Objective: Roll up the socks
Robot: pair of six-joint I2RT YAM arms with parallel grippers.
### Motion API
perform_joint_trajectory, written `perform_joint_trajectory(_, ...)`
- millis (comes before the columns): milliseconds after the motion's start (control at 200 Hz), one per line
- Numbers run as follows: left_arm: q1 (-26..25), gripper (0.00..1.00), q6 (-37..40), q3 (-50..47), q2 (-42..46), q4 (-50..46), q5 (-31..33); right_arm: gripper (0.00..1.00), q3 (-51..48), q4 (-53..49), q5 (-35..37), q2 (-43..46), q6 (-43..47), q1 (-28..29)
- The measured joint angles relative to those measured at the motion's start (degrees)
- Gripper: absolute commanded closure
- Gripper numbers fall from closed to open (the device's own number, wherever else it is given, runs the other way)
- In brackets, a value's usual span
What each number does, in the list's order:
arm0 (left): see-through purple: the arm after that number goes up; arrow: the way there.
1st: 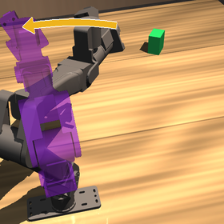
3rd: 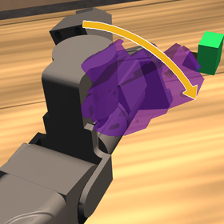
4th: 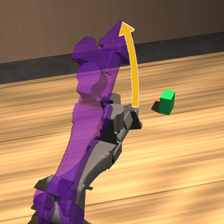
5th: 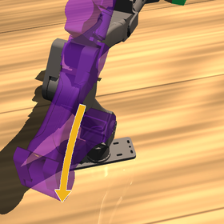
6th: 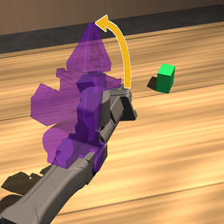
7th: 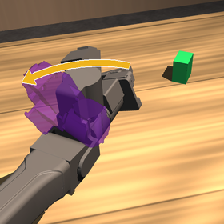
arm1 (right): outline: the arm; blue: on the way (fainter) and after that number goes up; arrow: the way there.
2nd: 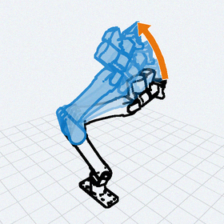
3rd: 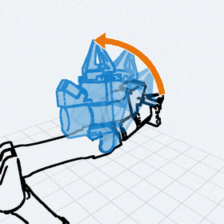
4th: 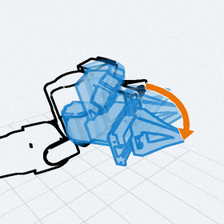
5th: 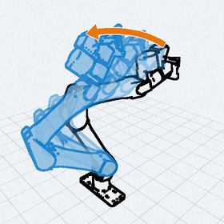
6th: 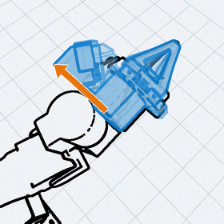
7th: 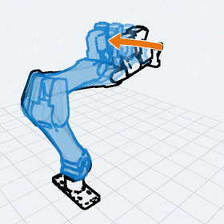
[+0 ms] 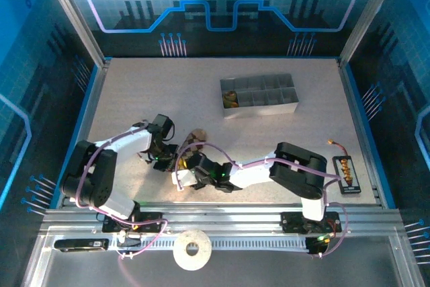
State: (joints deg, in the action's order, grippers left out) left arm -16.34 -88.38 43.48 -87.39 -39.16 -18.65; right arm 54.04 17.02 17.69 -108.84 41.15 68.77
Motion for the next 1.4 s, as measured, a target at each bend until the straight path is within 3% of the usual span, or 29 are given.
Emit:
perform_joint_trajectory(195, 0.7, 0.92, 0.22, 0.0, -0.04, -0.04, -0.2, 0.95, 2.43, -1.7, 1.11, -1.4, -0.7, -0.22)
perform_joint_trajectory(245, 0.9, 0.8, 0.22, 0.0, 0.02, -0.04, -0.09, 1.0, 2.99, -2.73, 0.96, -1.4, -1.51, -0.28)
perform_joint_trajectory(420, 1.25, 0.29, 0.98, -0.61, 2.38, -1.03, 1.18, 1.0, 5.11, -6.34, -5.49, -1.4, -5.55, -2.86)
perform_joint_trajectory(525, 2.62, 0.13, 1.4, -1.53, 7.32, -2.67, 2.16, 1.0, 6.4, -8.98, -12.87, -1.42, -9.44, -5.86)
perform_joint_trajectory(620, 4.9, 0.05, 1.36, -2.86, 12.46, -3.23, 3.1, 1.0, 8.31, -12.13, -19.87, -1.95, -12.79, -8.68)
perform_joint_trajectory(725, 6.95, 0.05, 1.31, -4.79, 16.94, -2.99, 4.04, 1.0, 10.38, -14.64, -26.58, -3.19, -15.96, -11.15)
perform_joint_trajectory(895, 7.76, 0.15, 1.4, -8.35, 20.65, 0.22, 4.28, 1.0, 15.63, -19.8, -36.48, -6.69, -21.31, -14.71)
perform_joint_trajectory(1236, 4.59, 0.27, 2.89, -13.38, 18.84, 15.5, 3.15, 1.0, 26.71, -29.55, -56.98, -16.04, -33.35, -21.88)
perform_joint_trajectory(1316, 3.89, 0.36, 3.5, -13.88, 17.2, 17.94, 3.17, 1.0, 28.7, -31.54, -60.48, -17.84, -35.12, -22.86)
perform_joint_trajectory(1401, 3.3, 0.55, 3.8, -14.32, 15.23, 19.69, 3.32, 1.0, 29.68, -32.96, -62.25, -18.71, -36.35, -23.39)
